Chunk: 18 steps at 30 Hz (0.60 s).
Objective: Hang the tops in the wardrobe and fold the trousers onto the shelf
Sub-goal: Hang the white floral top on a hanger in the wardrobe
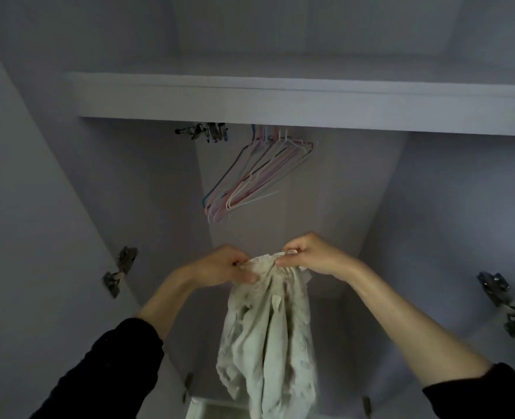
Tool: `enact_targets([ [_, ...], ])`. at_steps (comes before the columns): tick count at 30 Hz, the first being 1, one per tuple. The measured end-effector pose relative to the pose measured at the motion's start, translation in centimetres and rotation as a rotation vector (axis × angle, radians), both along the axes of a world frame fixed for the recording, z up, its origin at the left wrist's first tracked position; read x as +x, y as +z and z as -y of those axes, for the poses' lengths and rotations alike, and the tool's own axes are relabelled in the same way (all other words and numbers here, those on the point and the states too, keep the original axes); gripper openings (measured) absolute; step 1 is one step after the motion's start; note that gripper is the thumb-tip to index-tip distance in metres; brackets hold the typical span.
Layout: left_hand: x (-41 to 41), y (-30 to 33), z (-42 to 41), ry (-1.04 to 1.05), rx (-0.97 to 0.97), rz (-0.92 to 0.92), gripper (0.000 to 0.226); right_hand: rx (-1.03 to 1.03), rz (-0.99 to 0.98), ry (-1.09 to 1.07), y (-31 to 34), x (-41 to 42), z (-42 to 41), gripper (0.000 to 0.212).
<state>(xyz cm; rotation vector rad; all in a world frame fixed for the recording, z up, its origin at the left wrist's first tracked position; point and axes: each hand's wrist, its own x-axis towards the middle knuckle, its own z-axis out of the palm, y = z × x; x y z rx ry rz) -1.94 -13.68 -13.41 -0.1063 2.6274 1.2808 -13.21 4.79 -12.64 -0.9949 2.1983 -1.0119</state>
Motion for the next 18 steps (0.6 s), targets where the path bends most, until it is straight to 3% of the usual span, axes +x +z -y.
enact_targets([
  [2, -0.3, -0.7, 2.0, 0.046, -0.04, 0.019, 0.027, 0.012, -0.034, -0.003, -0.1, -0.6, 1.6, 0.028],
  [7, -0.7, -1.2, 6.4, 0.175, -0.167, -0.035, 0.049, 0.021, -0.081, 0.031, -1.0, -2.7, 4.9, 0.045],
  [10, -1.3, 0.1, 7.4, 0.202, -0.281, -0.071, 0.041, 0.007, -0.088, 0.016, -1.0, -3.6, 6.8, 0.053],
  [13, -1.4, 0.6, 8.8, 0.231, -0.287, -0.063, 0.032, -0.008, -0.071, 0.006, -0.4, -4.7, 8.3, 0.05],
  [16, -1.1, 0.1, 10.0, 0.312, -0.229, -0.075, 0.054, -0.005, -0.077, 0.013, 0.2, -5.7, 9.1, 0.037],
  [18, -1.0, -0.1, 10.6, 0.332, -0.194, -0.077, 0.054, 0.006, -0.092, 0.02, 0.3, -6.4, 9.6, 0.037],
])
